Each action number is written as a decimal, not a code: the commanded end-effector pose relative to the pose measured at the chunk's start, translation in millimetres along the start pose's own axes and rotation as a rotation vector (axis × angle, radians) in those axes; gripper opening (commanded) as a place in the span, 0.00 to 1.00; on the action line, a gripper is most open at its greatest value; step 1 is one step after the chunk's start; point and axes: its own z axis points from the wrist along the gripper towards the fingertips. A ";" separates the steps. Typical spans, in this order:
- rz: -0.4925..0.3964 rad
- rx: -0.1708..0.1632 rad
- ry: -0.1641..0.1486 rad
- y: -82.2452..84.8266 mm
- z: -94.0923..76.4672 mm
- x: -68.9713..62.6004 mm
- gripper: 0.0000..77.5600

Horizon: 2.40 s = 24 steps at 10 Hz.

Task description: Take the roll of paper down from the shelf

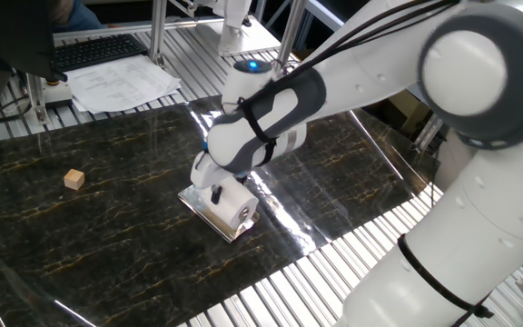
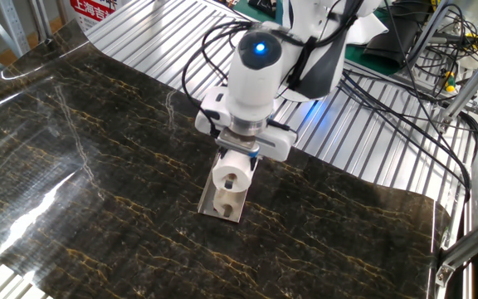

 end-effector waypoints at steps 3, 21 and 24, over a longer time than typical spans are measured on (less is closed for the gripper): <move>0.054 0.012 0.016 11.3 -30.7 -10.8 0.02; 0.062 0.012 0.000 10.0 -18.2 -58.3 0.02; 0.073 0.011 0.000 12.4 -18.4 -68.2 0.02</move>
